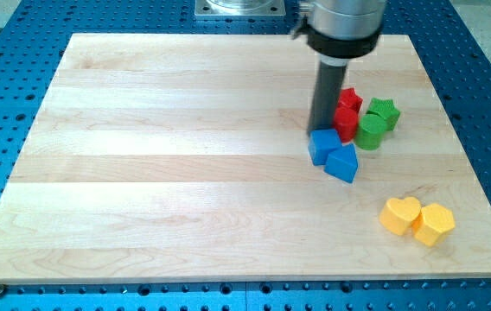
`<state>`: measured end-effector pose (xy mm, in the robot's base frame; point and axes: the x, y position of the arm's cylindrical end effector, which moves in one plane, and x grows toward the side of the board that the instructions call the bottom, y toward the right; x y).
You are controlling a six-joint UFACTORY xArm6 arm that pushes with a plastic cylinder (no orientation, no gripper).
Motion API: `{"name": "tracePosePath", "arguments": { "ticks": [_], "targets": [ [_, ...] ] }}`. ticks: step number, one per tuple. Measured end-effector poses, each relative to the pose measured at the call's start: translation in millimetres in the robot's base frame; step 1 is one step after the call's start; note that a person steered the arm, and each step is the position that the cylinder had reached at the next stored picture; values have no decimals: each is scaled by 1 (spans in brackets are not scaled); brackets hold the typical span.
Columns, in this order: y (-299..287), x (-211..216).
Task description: Move the blue blocks into the yellow blocks
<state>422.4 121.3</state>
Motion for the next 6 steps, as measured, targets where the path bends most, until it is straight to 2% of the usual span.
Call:
{"name": "tracePosePath", "arguments": {
  "ticks": [1, 2, 3, 6],
  "targets": [
    [15, 1],
    [0, 2],
    [-40, -12],
    [-28, 4]
  ]
}}
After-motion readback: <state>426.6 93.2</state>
